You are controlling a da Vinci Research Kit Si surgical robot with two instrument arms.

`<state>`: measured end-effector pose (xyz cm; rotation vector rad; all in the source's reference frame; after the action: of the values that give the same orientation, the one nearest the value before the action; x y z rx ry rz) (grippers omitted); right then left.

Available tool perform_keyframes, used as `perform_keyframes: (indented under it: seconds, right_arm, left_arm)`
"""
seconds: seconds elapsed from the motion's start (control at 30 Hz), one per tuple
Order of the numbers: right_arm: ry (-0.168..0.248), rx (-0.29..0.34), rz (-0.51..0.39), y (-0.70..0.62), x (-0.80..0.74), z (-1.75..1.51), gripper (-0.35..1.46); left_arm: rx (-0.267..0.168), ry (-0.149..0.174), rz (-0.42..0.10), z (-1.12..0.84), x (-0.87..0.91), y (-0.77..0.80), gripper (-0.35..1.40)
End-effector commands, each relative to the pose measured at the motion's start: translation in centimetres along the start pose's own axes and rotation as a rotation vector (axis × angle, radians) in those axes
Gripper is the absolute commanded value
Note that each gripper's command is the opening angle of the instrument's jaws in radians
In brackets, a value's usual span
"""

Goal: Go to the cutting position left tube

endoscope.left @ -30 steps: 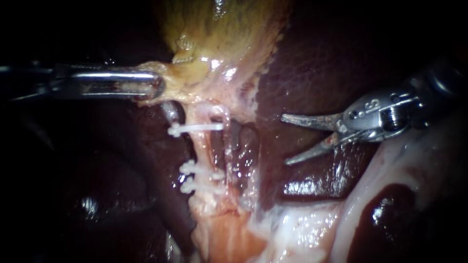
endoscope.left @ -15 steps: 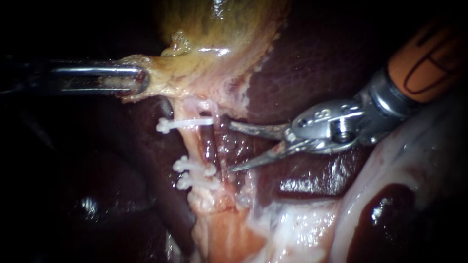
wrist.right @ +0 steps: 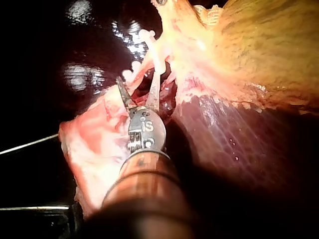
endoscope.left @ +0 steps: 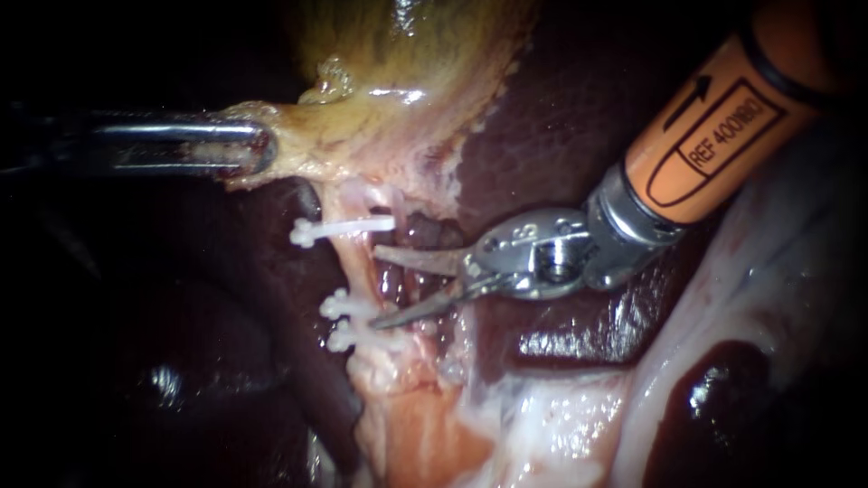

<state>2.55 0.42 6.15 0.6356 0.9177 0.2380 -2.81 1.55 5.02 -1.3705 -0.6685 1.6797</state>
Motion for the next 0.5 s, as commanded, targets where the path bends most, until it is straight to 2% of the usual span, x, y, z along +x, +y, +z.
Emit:
perform_keyframes:
  seconds: [0.03, 0.3, 0.5]
  right_arm:
    - [0.007, 0.007, 0.006, 0.02, 0.0, 0.02, 1.4]
    - [0.09, 0.062, 0.076, 0.19, 0.15, 0.31, 1.4]
    - [0.134, 0.105, 0.111, 0.22, 0.31, 0.51, 1.4]
  left_arm:
    - [0.0, 0.0, 0.0, 0.0, 0.0, 0.0, -0.35]
    - [0.0, 0.0, 0.0, 0.0, 0.0, 0.0, -0.35]
    - [0.001, 0.0, 0.0, 0.01, 0.0, 0.0, -0.35]
